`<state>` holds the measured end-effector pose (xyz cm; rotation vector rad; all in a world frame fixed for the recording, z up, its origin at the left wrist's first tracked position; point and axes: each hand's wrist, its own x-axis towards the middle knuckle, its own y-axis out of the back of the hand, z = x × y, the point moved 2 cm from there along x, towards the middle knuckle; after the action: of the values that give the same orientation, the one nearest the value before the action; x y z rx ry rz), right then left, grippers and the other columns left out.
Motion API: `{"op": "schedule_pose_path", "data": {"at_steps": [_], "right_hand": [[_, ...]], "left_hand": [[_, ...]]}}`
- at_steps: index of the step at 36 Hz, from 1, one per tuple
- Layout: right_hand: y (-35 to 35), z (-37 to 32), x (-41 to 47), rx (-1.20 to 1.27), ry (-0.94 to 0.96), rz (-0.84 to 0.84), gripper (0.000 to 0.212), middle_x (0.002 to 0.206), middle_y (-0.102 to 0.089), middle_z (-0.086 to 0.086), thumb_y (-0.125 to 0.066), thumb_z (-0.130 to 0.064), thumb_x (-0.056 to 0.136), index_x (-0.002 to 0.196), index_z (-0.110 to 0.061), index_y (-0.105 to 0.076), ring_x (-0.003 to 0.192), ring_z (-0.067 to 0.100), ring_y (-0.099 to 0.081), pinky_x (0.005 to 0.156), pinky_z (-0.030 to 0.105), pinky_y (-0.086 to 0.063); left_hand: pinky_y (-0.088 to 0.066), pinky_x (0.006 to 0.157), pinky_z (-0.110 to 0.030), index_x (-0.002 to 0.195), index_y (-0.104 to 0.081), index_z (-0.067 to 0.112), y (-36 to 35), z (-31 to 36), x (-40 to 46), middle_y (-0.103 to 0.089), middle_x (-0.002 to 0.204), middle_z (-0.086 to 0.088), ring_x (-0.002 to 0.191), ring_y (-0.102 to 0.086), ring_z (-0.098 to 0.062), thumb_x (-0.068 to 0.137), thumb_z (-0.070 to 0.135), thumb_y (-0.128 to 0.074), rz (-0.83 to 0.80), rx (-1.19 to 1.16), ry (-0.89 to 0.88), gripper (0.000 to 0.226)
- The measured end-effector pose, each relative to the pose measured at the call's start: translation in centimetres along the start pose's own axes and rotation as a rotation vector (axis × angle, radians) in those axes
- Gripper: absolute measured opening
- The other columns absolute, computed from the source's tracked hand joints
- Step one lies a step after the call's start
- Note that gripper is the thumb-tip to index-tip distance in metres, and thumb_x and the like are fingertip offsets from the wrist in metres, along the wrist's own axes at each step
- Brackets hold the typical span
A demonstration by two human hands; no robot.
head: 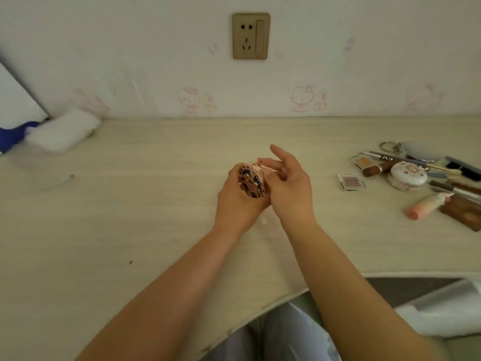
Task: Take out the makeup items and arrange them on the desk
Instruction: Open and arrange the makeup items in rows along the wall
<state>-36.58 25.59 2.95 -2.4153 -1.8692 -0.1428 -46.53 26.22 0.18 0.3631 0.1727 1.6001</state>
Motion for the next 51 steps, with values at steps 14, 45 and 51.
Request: {"op": "schedule_pose_path", "data": {"at_steps": [14, 45, 51], "right_hand": [[0.2, 3.0, 2.5, 0.135, -0.228, -0.342, 0.052, 0.110, -0.068, 0.015, -0.062, -0.045, 0.072, 0.113, -0.012, -0.066, 0.105, 0.032, -0.064, 0.098, 0.046, -0.047], [1.3, 4.5, 4.3, 0.420, -0.269, -0.444, 0.043, 0.105, -0.064, 0.016, -0.044, -0.041, 0.080, 0.108, -0.014, -0.062, 0.096, 0.029, -0.062, 0.078, 0.044, -0.051], [1.1, 4.3, 3.9, 0.311, -0.268, -0.496, 0.039, 0.105, -0.061, 0.017, -0.033, -0.040, 0.096, 0.109, -0.017, -0.061, 0.083, 0.027, -0.060, 0.065, 0.039, -0.055]], "left_hand": [[-0.050, 0.078, -0.016, 0.135, -0.041, 0.033, 0.3, -1.2, 1.3, -0.052, 0.127, 0.010, 0.105, -0.060, -0.004, 0.061, 0.024, -0.086, 0.022, -0.167, -0.005, 0.087], [-0.051, 0.087, -0.024, 0.141, -0.026, 0.044, 1.1, -1.3, 2.2, -0.036, 0.135, 0.016, 0.115, -0.047, 0.006, 0.066, 0.048, -0.075, -0.236, 0.029, -0.158, 0.089], [-0.056, 0.079, -0.024, 0.140, -0.030, 0.044, 1.3, -0.8, 2.2, -0.037, 0.132, 0.019, 0.121, -0.044, 0.003, 0.069, 0.028, -0.080, -0.172, 0.118, -0.338, 0.089]]}}
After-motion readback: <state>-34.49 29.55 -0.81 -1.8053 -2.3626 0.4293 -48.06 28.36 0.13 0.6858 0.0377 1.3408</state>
